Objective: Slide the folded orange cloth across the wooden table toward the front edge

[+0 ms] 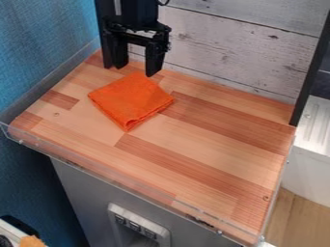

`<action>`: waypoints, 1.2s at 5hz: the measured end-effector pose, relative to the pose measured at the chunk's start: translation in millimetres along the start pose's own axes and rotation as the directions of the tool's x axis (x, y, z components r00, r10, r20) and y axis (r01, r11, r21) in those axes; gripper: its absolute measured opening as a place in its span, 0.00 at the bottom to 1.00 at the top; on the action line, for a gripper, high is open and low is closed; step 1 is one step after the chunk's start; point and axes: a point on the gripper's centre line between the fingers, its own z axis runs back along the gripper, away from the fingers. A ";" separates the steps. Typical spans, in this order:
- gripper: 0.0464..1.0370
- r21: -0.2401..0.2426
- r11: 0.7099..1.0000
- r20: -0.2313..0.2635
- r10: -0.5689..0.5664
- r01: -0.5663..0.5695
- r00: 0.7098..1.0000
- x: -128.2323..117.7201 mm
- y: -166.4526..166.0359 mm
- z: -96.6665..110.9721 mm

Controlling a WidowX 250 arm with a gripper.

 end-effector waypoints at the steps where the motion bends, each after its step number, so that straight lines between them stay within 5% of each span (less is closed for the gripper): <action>1: 0.96 0.001 0.998 0.009 0.064 -0.064 0.998 1.0 0.2 -1.5; 3: 0.96 0.007 0.954 0.039 0.300 -0.300 0.953 3.2 1.9 -7.1; 6: 0.96 -0.028 0.830 0.125 0.556 -0.558 0.822 11.4 12.6 -16.4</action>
